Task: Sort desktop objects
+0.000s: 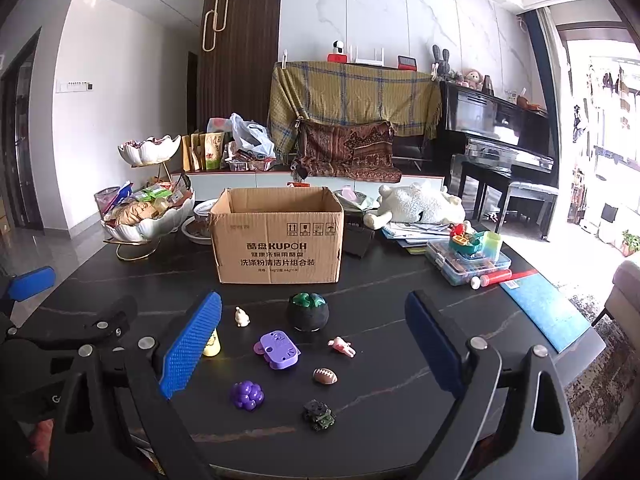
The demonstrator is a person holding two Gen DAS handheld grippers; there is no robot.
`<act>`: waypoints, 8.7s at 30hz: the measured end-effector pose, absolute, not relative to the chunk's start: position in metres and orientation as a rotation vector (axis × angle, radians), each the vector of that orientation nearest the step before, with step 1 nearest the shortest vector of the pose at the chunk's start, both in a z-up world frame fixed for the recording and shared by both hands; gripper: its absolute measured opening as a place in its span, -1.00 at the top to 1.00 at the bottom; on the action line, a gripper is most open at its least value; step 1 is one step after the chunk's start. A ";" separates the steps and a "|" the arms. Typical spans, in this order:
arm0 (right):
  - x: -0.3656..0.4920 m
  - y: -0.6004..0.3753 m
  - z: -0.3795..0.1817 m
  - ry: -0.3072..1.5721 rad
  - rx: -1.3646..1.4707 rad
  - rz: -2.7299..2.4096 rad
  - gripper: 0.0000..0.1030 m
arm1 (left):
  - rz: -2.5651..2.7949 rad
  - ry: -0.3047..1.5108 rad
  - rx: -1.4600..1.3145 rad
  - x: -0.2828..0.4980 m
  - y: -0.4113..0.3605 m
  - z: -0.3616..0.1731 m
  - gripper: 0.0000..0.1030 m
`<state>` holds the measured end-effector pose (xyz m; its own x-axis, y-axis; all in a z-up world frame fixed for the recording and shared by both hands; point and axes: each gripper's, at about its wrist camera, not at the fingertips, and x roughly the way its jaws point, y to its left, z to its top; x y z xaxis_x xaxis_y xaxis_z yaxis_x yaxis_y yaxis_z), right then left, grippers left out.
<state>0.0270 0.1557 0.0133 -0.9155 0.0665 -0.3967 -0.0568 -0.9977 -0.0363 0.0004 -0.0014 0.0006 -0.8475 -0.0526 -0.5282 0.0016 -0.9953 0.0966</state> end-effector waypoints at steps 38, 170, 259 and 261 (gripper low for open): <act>0.024 0.143 0.012 0.002 -0.671 3.072 -0.78 | -2.946 -0.103 0.898 0.006 -0.022 0.002 -0.98; -0.042 0.223 -0.131 0.056 -1.494 2.789 0.48 | -2.825 -0.167 1.661 -0.072 0.088 -0.145 -0.88; -0.038 0.166 -0.035 0.036 -1.119 3.007 0.48 | -3.061 -0.036 1.106 -0.038 0.038 -0.030 0.26; -0.038 0.163 -0.029 0.023 -1.087 3.010 0.48 | -3.070 -0.028 1.079 -0.038 0.036 -0.025 0.26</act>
